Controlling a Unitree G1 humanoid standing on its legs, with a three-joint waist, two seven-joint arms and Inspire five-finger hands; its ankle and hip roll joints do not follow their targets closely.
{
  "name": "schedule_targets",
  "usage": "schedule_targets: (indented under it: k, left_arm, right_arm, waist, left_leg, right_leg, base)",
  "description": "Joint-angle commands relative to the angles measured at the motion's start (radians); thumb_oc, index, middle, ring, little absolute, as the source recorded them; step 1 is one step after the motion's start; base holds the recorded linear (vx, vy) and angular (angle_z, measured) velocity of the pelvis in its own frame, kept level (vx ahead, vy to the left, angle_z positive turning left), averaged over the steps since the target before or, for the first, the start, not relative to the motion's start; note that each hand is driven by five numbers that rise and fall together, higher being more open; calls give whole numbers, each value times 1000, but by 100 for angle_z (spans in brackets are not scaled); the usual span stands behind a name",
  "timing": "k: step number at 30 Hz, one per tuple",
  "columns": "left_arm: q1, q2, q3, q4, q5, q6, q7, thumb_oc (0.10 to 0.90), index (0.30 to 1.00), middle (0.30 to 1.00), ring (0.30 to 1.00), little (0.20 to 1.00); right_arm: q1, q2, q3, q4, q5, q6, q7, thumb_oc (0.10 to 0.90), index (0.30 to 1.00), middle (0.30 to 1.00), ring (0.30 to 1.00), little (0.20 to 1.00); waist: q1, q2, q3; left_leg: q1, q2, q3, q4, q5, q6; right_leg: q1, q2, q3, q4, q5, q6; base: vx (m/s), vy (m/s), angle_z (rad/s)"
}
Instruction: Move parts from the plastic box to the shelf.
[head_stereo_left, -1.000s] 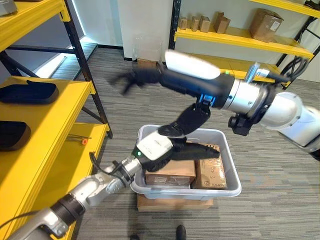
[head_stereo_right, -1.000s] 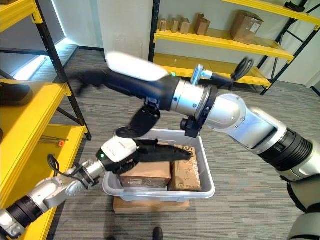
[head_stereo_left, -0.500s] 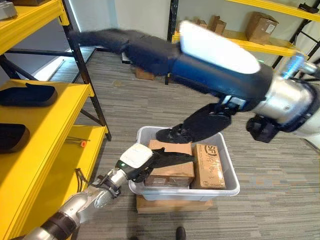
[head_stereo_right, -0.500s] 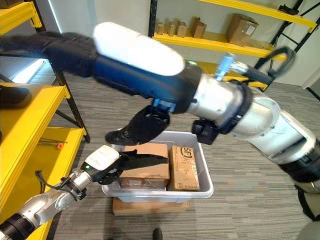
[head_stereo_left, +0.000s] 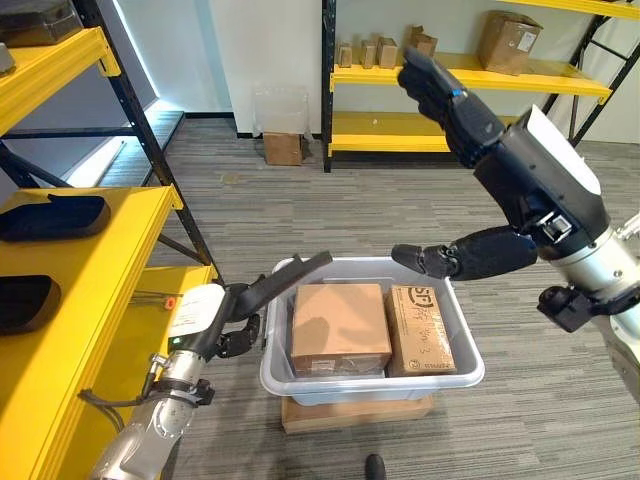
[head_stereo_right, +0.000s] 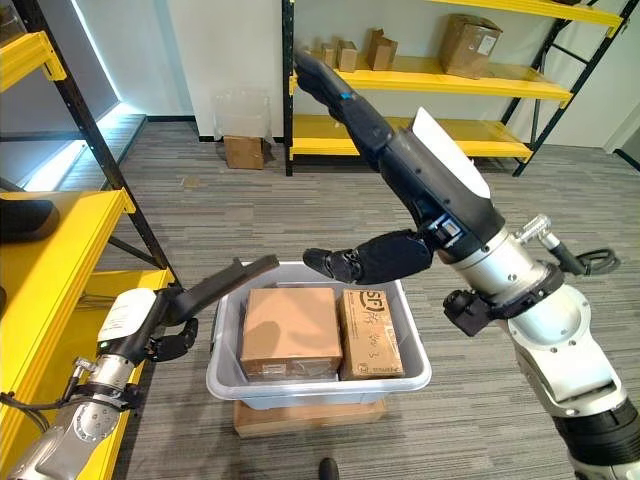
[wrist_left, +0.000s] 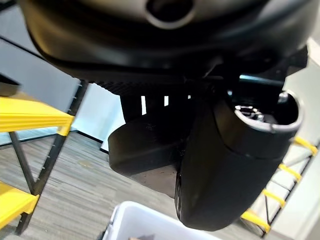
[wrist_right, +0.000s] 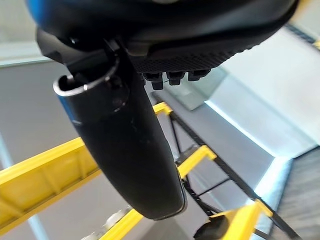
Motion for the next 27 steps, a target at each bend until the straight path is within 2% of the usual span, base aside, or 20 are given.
schedule_targets:
  k: [1, 3, 4, 7, 11, 13, 14, 15, 17, 18, 21, 22, 23, 24, 25, 27]
  left_arm:
    - [-83, 18, 84, -145, -131, -71, 62, 400, 300, 300, 300, 300]
    - [-36, -38, 150, -230, -218, -87, 25, 400, 300, 300, 300, 300]
    - [-33, -37, 152, -233, -220, -86, 23, 400, 300, 300, 300, 300]
    - [-7, -70, 183, -298, -298, -95, 5, 400, 300, 300, 300, 300]
    - [-10, -116, 174, -364, -414, -98, -8, 400, 300, 300, 300, 300]
    - [-6, -130, 175, -392, -439, -96, -8, 400, 300, 300, 300, 300]
    - [3, -136, 186, -409, -445, -97, 6, 400, 300, 300, 300, 300]
    - [4, -138, 189, -410, -445, -97, 6, 400, 300, 300, 300, 300]
    - [14, -144, 212, -430, -457, -103, 16, 400, 300, 300, 300, 300]
    - [18, -147, 229, -443, -472, -111, 14, 400, 300, 300, 300, 300]
    - [19, -143, 238, -451, -477, -112, 8, 400, 300, 300, 300, 300]
    - [8, -140, 231, -447, -481, -110, -1, 400, 300, 300, 300, 300]
    - [6, -140, 229, -447, -481, -110, -1, 400, 300, 300, 300, 300]
    - [-8, -134, 223, -440, -484, -107, -11, 400, 300, 300, 300, 300]
    - [-26, -123, 210, -440, -500, -113, -31, 400, 300, 300, 300, 300]
    - [-37, -129, 202, -442, -522, -115, -48, 400, 300, 300, 300, 300]
  right_arm:
    - [-36, 47, -109, 11, -3, -48, -30, 900, 1000, 1000, 1000, 1000]
    - [55, 160, -158, 22, -71, -40, -47, 900, 1000, 1000, 1000, 1000]
    - [56, 162, -158, 21, -72, -40, -48, 900, 1000, 1000, 1000, 1000]
    - [71, 214, -133, 54, -142, -33, -67, 900, 1000, 1000, 1000, 1000]
    - [9, 237, -54, 84, -190, -37, -104, 900, 1000, 1000, 1000, 1000]
    - [-39, 231, -6, 91, -182, -43, -110, 900, 1000, 1000, 1000, 1000]
    - [-94, 224, 41, 97, -178, -54, -122, 900, 1000, 1000, 1000, 1000]
    - [-101, 223, 47, 102, -179, -56, -123, 900, 1000, 1000, 1000, 1000]
    - [-184, 219, 101, 109, -156, -67, -131, 900, 1000, 1000, 1000, 1000]
    - [-208, 206, 111, 114, -154, -74, -137, 900, 1000, 1000, 1000, 1000]
    - [-211, 194, 101, 108, -153, -77, -145, 900, 1000, 1000, 1000, 1000]
    - [-186, 192, 85, 101, -161, -74, -154, 900, 1000, 1000, 1000, 1000]
    - [-184, 192, 82, 100, -161, -74, -153, 900, 1000, 1000, 1000, 1000]
    - [-155, 199, 65, 97, -161, -73, -154, 900, 1000, 1000, 1000, 1000]
    - [-123, 209, 45, 87, -175, -71, -158, 900, 1000, 1000, 1000, 1000]
    - [-101, 223, 29, 78, -184, -70, -155, 900, 1000, 1000, 1000, 1000]
  waist:
    - [21, -6, -91]
    - [26, 8, -92]
    - [25, 7, -92]
    - [38, 26, -84]
    - [57, 67, -41]
    - [78, 83, -3]
    - [102, 84, 30]
    - [100, 85, 30]
    - [143, 77, 63]
    - [163, 71, 72]
    - [175, 66, 85]
    - [181, 61, 99]
    - [182, 66, 98]
    - [174, 58, 105]
    - [161, 44, 106]
    - [141, 30, 98]
  left_leg:
    - [27, 122, -31, -7, -55, -65]
    - [27, 120, -39, -7, -54, -61]
    - [27, 120, -40, -7, -54, -61]
    - [37, 121, -53, -7, -48, -56]
    - [48, 148, -79, -7, -10, -55]
    - [28, 191, -108, -5, 47, -66]
    - [-1, 221, -129, -4, 91, -75]
    - [-4, 222, -129, -5, 93, -77]
    - [-64, 248, -162, -6, 174, -97]
    - [-107, 250, -168, -7, 221, -114]
    - [-137, 238, -146, -7, 266, -121]
    - [-158, 228, -89, 2, 311, -133]
    - [-162, 232, -92, 1, 317, -132]
    - [-161, 225, -32, 31, 299, -126]
    - [-144, 207, -20, 129, 205, -99]
    - [-119, 199, 2, 255, 104, -77]
  right_leg:
    - [52, -157, 21, 24, -88, 124]
    - [57, -156, 17, 28, -96, 119]
    - [57, -156, 17, 29, -97, 119]
    - [63, -150, 16, 67, -129, 107]
    - [29, -106, 20, 232, -238, 62]
    - [-30, -57, 4, 355, -307, 22]
    - [-88, -28, 6, 419, -330, 3]
    - [-96, -26, 8, 427, -333, 1]
    - [-164, 8, 3, 476, -343, -20]
    - [-178, 6, -18, 472, -350, -25]
    - [-163, -17, -61, 461, -356, -31]
    - [-133, -43, -97, 430, -356, -35]
    - [-132, -38, -101, 420, -345, -36]
    - [-117, -56, -134, 407, -344, -40]
    - [-106, -77, -182, 380, -320, -51]
    - [-86, -95, -239, 342, -297, -62]
  base:
    - [-12, -50, -3]
    - [-17, -59, 1]
    - [-18, -42, 3]
    - [-57, -76, 7]
    - [-166, -131, 13]
    - [-369, -310, 32]
    - [-369, -318, 28]
    - [-333, -291, 10]
    - [-304, -353, -6]
    - [-227, -389, -3]
    - [-50, -157, 56]
    - [-32, -120, 66]
    - [-67, -152, 77]
    - [-216, -240, 98]
    - [-267, -298, 127]
    - [-211, -212, 166]
